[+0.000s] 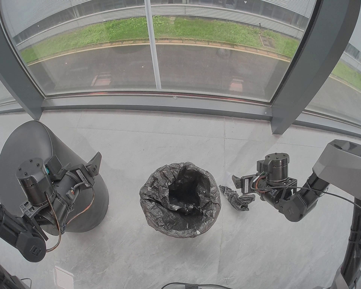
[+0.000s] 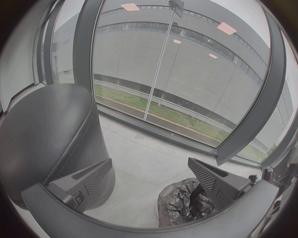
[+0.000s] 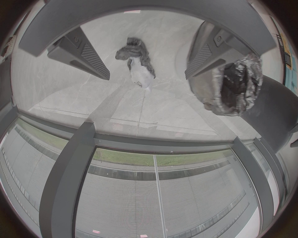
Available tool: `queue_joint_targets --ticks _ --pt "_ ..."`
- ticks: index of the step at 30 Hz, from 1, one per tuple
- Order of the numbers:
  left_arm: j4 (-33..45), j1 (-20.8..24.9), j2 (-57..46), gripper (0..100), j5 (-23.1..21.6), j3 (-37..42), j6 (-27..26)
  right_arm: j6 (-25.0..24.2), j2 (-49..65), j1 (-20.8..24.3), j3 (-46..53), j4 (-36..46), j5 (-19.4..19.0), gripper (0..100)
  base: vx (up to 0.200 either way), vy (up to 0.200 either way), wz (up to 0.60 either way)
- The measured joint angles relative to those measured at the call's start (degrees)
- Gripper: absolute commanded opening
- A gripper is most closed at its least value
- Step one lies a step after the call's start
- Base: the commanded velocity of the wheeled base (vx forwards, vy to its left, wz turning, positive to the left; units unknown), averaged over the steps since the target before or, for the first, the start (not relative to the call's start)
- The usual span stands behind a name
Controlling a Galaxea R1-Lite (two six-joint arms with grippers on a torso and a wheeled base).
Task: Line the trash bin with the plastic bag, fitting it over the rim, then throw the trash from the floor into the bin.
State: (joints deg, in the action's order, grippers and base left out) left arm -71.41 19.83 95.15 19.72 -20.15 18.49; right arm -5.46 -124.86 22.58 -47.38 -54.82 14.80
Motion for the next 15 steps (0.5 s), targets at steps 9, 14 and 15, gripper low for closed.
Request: queue_joint_targets --ticks 9,14,15 --pt "-0.2 0.0 3.1 100 -0.6 0.5 0.1 2.2 -11.7 -5.8 -16.4 9.4 -5.6 100 0.000 0.000 0.00" --pt "-0.2 0.0 4.2 100 -0.7 0.6 0.1 1.7 -15.4 -7.3 -25.4 18.7 -7.1 100 0.000 0.000 0.00" --pt "-0.2 0.0 4.3 100 -0.7 0.6 0.1 1.6 -16.1 -7.4 -27.3 20.4 -7.2 100 0.000 0.000 0.00"
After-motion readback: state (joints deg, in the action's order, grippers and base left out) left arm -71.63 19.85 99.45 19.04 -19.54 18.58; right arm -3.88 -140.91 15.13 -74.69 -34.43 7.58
